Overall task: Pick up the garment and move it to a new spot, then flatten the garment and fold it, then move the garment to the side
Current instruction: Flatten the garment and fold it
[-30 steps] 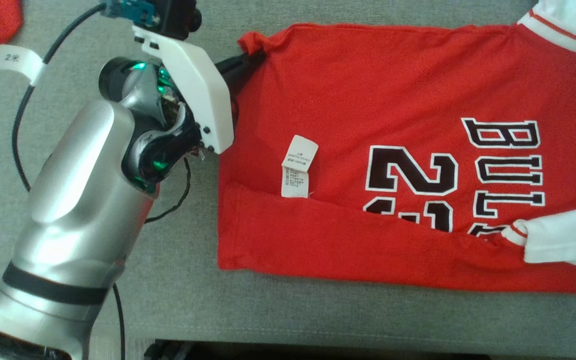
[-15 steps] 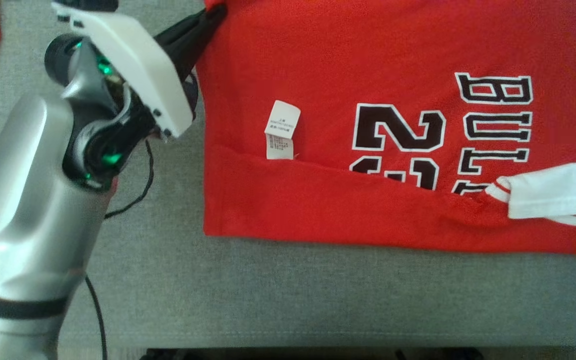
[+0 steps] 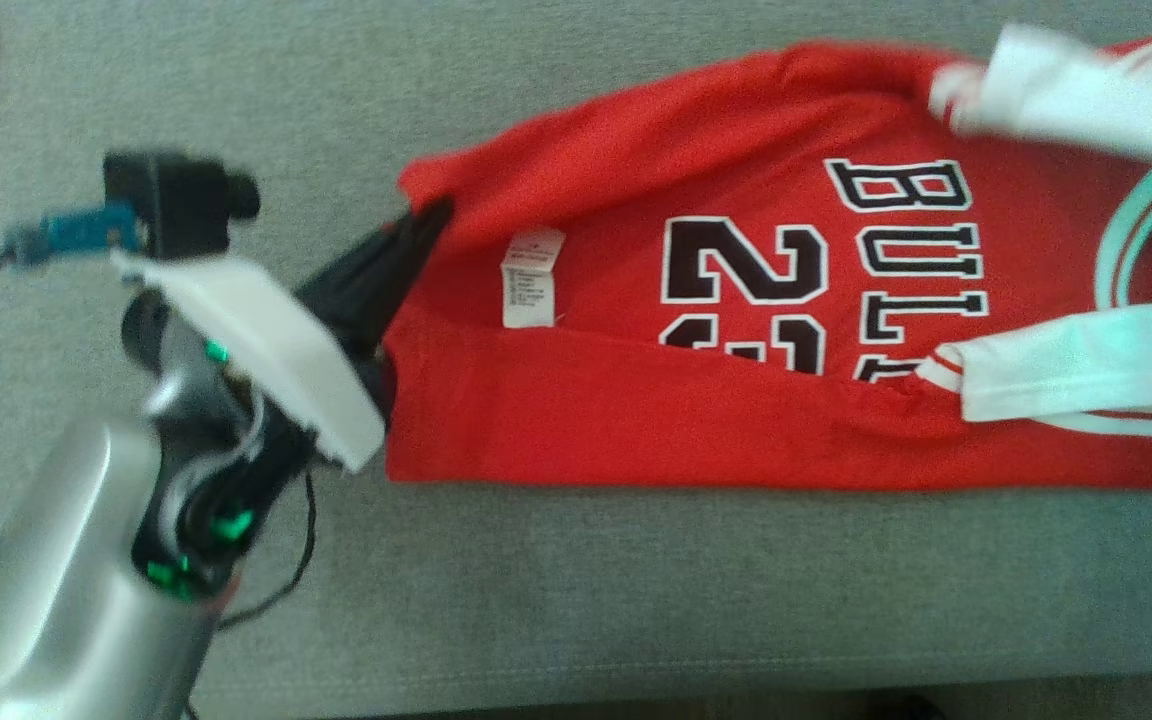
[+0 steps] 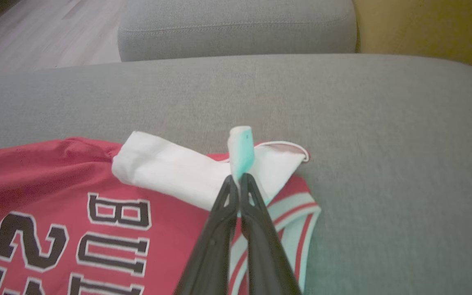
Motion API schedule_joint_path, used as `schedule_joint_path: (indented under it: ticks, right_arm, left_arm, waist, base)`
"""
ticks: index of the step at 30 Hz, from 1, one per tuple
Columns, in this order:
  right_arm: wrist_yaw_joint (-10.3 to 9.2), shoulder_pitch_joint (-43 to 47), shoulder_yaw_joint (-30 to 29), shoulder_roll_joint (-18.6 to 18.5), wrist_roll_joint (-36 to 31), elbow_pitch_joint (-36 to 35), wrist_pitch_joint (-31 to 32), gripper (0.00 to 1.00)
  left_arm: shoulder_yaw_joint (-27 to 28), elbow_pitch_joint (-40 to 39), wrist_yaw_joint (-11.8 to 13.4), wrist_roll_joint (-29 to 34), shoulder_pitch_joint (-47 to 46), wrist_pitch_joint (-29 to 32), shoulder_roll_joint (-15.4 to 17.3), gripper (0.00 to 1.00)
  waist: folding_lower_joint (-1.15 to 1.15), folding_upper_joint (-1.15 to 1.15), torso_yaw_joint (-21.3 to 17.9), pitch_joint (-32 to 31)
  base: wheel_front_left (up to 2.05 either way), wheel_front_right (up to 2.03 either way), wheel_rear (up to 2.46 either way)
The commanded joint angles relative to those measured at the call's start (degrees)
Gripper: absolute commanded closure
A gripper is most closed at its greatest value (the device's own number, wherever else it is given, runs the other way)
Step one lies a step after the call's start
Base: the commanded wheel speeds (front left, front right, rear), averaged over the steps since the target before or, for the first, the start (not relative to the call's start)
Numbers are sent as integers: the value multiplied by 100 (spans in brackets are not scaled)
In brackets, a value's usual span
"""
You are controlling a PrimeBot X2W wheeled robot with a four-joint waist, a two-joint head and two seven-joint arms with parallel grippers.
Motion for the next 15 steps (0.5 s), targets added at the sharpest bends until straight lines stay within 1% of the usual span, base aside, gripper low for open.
schedule_joint_path:
  ticks: [1,3,6,9,13,14,15]
  right_arm:
    - [-4,306,-41,-1,46,-392,22,100]
    - [-4,735,-86,103,10,-614,-23,100]
    - [-4,1149,-56,267,-5,-713,-137,100]
    - [-4,1329,-4,312,-91,-625,-237,100]
    - [-4,1413,97,294,-129,-463,-279,100]
    - [-4,1417,95,287,-162,-428,-296,77]
    - [-4,1432,99,285,-193,-394,-287,18]
  left_arm:
    - [322,-320,80,-21,142,-73,237,100]
    - [421,-503,171,-78,477,-180,259,100]
    - [589,-737,263,-188,926,-339,287,100]
    - [707,-922,319,-345,1300,-391,309,100]
    - [806,-1139,340,-399,1547,-452,369,100]
    - [829,-1167,344,-395,1580,-481,376,100]
    - [852,-1168,369,-385,1622,-507,377,100]
  waist:
    - [0,0,-86,-61]
    - [0,0,-168,-91]
    - [0,0,-305,-125]
    - [0,0,-423,-165]
    - [0,0,-491,-168]
    - [0,0,-500,-176]
    - [0,0,-507,-187]
  base:
    - [0,0,0]
    - [0,0,0]
    - [0,0,0]
    - [0,0,0]
    - [0,0,0]
    - [0,0,0]
    - [0,0,0]
